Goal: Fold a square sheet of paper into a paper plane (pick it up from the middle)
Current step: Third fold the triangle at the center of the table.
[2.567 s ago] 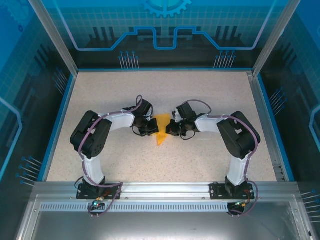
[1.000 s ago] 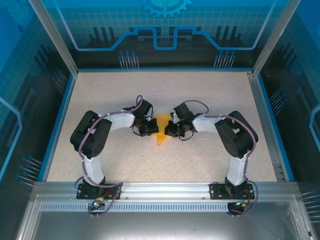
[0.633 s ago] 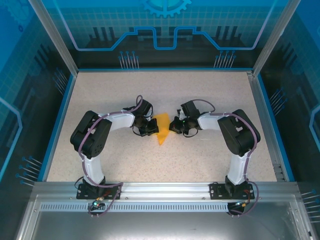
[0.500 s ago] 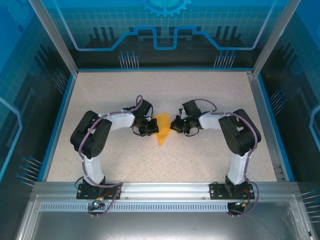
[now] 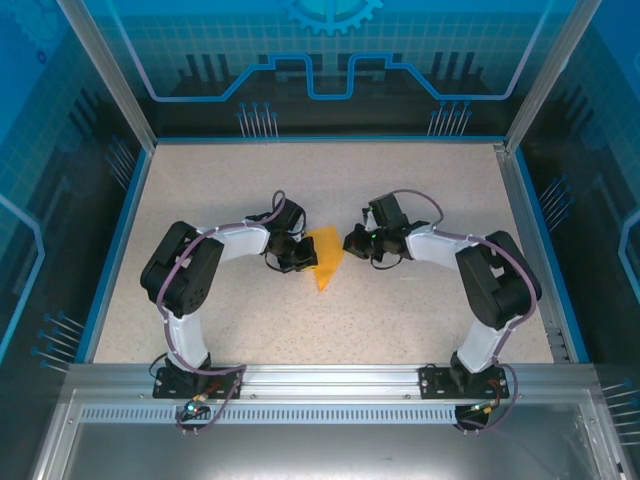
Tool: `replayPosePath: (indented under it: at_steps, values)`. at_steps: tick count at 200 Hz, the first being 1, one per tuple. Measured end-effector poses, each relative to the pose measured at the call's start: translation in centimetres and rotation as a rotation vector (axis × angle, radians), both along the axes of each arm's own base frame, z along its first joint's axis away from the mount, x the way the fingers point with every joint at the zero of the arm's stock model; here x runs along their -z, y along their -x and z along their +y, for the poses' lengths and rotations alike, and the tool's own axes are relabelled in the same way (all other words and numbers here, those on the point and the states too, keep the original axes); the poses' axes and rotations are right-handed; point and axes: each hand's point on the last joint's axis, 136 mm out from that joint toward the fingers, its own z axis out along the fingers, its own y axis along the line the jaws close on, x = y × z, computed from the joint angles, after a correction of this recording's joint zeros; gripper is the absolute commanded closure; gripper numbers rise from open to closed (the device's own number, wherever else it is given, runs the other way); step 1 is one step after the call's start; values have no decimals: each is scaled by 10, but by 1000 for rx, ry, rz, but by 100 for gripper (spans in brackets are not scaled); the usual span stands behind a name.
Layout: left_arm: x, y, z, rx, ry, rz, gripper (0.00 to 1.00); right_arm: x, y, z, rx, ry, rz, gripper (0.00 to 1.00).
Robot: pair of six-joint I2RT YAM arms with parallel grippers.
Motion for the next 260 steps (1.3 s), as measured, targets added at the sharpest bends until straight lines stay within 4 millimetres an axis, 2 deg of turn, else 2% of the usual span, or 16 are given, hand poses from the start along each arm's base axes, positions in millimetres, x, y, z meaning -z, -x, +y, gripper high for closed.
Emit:
replayPosePath:
  at_steps: [13, 28, 47, 68, 127, 260]
  values:
    - [0, 0, 0, 0, -1, -1, 100, -5, 16, 19, -58, -24, -8, 97]
    - [0, 0, 0, 0, -1, -1, 100, 1, 39, 37, -112, -48, 17, 97]
    - [0, 0, 0, 1, 0, -2, 100, 18, 64, 44, -143, -48, 79, 97]
    - [0, 0, 0, 0, 0, -3, 100, 34, 77, 47, -151, -44, 129, 97]
    - [0, 0, 0, 1, 0, -3, 100, 37, 79, 53, -154, -67, 144, 97]
    - [0, 0, -1, 3, 0, -3, 100, 41, 83, 49, -170, -43, 151, 98]
